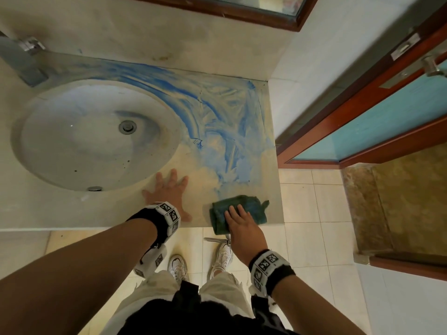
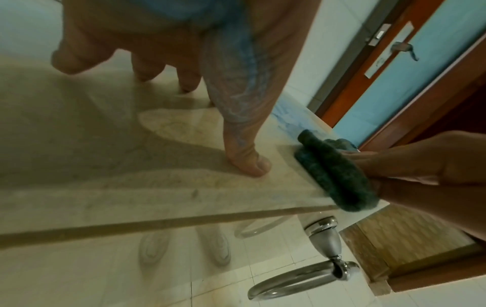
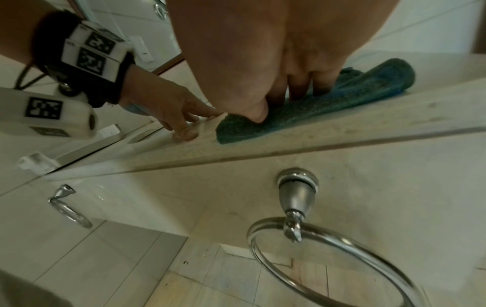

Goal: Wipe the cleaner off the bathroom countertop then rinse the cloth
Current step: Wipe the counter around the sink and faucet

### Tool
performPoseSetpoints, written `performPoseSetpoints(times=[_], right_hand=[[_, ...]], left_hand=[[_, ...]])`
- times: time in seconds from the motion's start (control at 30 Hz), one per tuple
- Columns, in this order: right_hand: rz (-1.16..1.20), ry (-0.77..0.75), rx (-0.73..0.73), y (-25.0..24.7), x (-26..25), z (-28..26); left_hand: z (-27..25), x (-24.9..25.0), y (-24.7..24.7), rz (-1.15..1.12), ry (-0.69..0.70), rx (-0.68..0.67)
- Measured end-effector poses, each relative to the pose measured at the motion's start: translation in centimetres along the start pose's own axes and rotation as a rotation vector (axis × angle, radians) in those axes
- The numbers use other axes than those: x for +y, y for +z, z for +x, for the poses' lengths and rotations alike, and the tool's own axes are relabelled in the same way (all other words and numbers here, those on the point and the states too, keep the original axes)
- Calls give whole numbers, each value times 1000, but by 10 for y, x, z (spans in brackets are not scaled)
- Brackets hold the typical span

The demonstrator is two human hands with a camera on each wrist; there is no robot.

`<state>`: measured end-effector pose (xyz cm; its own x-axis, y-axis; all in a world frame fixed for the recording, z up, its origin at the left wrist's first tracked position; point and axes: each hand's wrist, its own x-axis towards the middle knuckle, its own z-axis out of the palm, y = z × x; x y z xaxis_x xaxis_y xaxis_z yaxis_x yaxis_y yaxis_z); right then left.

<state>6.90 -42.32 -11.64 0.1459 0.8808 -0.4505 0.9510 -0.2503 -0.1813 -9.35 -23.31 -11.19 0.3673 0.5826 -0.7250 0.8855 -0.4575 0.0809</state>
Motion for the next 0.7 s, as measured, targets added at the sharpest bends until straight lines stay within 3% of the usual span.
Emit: performPoseSetpoints(times=[0.23, 0.53, 0.7], right_hand=[[79, -45, 68, -22, -13, 60], [37, -14, 26, 11, -4, 1], [60, -58, 40, -17, -6, 47]], left_hand=[[0, -2, 0, -8, 23, -7], [-2, -5, -2, -59, 47, -29], [-2, -4, -5, -57, 47, -37]])
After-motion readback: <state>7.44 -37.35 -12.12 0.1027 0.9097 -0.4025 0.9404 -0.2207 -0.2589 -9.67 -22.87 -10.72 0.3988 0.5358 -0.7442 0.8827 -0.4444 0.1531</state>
